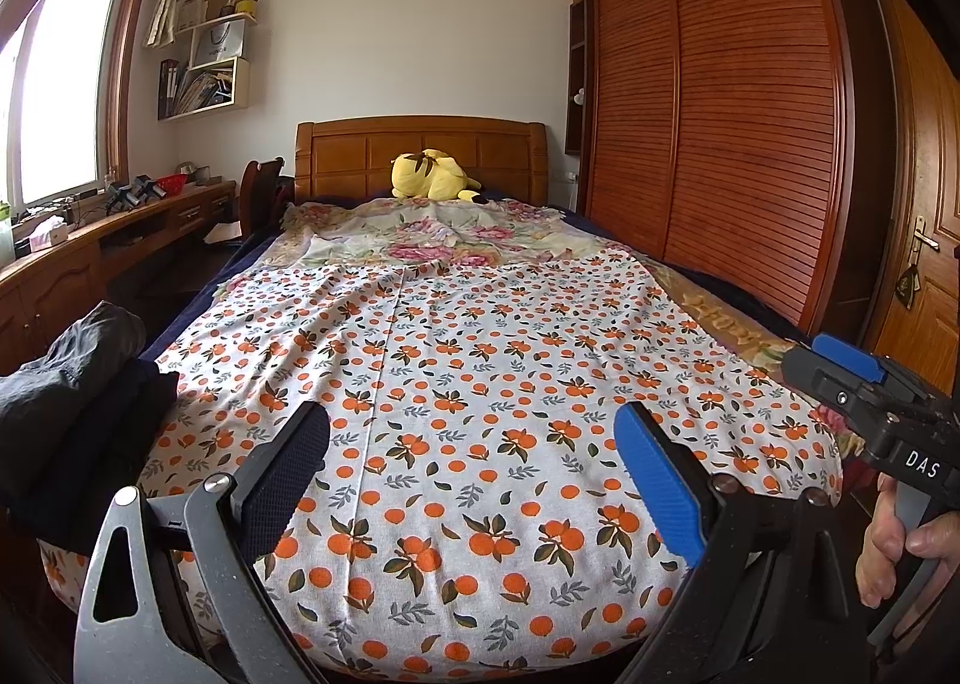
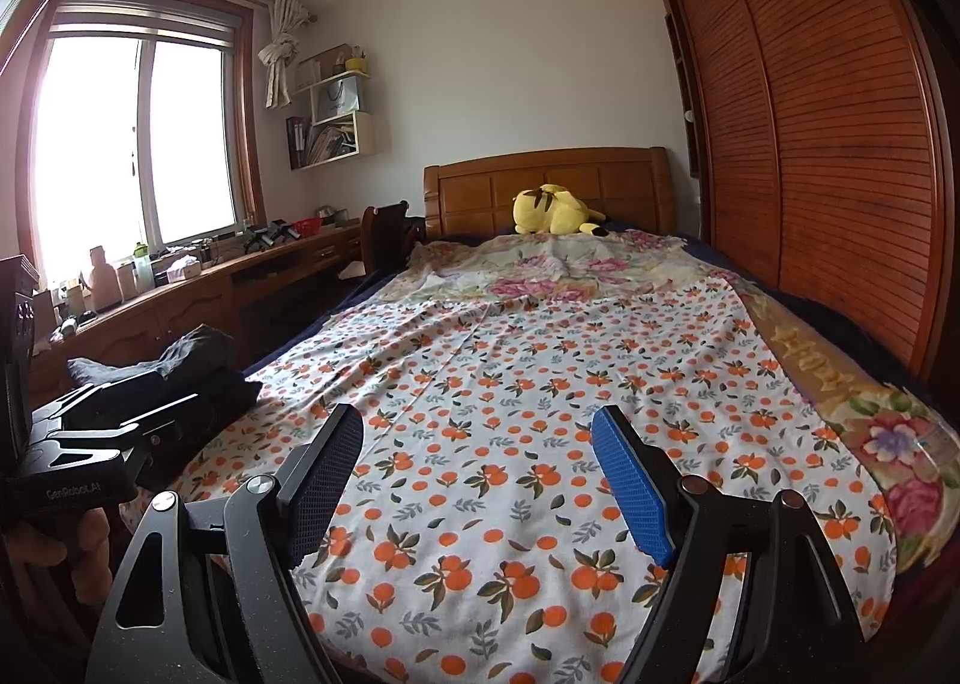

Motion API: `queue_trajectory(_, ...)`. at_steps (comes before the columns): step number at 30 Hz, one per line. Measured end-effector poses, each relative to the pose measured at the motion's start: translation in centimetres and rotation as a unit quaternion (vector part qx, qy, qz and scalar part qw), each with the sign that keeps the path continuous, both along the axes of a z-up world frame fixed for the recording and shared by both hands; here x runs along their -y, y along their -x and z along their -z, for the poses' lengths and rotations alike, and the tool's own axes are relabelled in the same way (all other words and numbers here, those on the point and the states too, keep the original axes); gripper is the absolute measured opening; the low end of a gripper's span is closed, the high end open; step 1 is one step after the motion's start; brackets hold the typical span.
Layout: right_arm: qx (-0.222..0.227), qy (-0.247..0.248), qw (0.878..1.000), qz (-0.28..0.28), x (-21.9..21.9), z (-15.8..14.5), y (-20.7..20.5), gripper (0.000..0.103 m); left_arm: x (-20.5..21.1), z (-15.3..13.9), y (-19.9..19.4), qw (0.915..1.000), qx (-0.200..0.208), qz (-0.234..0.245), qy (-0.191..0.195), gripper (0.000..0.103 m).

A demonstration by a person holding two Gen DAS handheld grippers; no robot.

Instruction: Fold large clothes

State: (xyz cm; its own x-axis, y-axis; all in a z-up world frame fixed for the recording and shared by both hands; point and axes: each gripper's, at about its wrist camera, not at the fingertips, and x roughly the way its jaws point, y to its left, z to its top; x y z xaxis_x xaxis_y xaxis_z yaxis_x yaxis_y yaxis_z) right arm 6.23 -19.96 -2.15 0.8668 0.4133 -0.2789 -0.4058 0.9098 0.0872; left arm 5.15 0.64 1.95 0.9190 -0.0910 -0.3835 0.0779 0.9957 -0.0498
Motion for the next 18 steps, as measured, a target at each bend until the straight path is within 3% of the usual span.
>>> queue_trajectory(18, -0.002, 0.000, 1.000, -0.002, -0.03, 0.12, -0.21, 0.080, -0.06, -0.14, -0.02, 1.0000, -0.001, 0.001, 0.001, 0.096)
